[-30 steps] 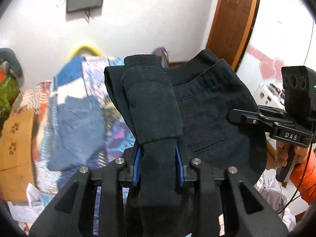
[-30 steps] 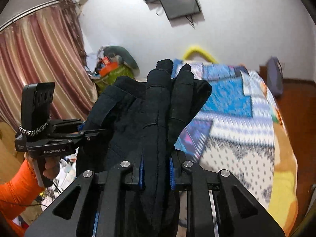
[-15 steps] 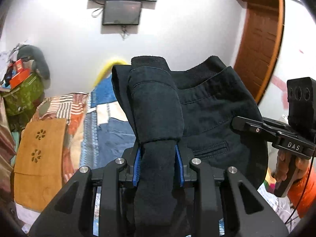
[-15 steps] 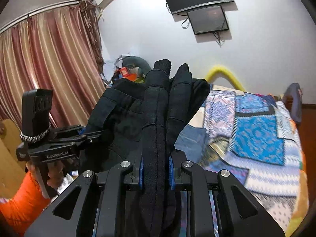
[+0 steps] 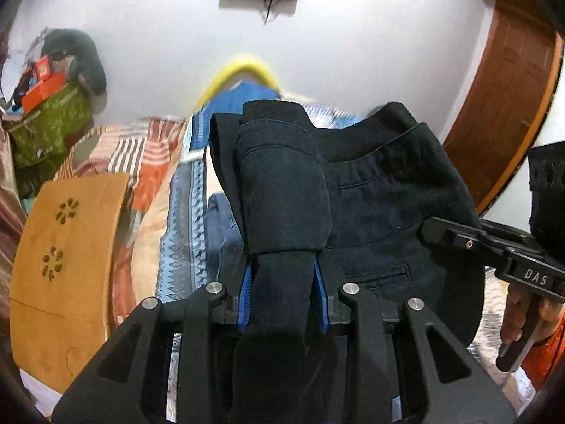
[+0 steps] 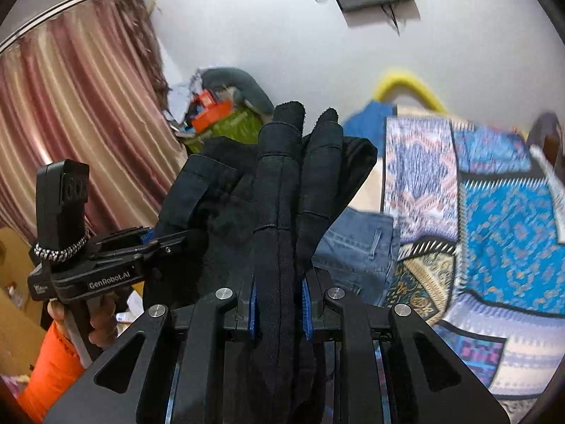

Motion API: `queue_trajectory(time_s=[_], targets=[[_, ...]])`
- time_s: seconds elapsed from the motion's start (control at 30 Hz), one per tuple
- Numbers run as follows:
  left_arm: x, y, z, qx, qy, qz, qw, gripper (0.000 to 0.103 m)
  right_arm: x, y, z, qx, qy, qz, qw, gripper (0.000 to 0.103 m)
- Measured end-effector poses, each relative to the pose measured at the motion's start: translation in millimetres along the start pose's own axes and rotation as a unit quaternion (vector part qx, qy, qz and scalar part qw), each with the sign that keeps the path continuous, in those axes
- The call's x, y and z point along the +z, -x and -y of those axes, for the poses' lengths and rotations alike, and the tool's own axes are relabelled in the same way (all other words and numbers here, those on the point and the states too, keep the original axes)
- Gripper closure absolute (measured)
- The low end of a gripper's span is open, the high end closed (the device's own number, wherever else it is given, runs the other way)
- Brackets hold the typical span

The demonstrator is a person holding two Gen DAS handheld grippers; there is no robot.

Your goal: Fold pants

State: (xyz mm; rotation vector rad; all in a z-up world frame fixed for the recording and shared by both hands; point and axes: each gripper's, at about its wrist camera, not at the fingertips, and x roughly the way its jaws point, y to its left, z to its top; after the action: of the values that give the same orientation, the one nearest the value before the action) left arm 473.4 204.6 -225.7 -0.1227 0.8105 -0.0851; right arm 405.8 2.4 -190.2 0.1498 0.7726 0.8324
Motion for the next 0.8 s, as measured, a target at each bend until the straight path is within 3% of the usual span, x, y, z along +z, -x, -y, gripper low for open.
queue_trajectory(time_s=[0.27,0.43,0.57,0.8], targets=[[-24.1,-87.6,-40.2,0.006,0.028,-0.067,0.9974,0.074,-16.7,-78.7,35.5,-0.01,-0.027,-0.062,0.998,0.086],[-41.8,-120.4,-52.5,0.002,0.05,-0.094,0.9944,0.068,-27.1,-101.6,48.9,-0.032,-0.028,-0.09,0.995,0.086],[-46.9,-119.4,-55.4,0.018,0.051,-0.093,0.9942,0.057,-35.7,-105.9,48.1,-0.07,0.011,-0.112,0.991,0.079],[-48.6,-74.5,-57.2,0.051,0.054,-0.08,0.994,0.056,-39.1,-77.8,45.2,-0.107,0.038,-0.129,0.985,0.066]])
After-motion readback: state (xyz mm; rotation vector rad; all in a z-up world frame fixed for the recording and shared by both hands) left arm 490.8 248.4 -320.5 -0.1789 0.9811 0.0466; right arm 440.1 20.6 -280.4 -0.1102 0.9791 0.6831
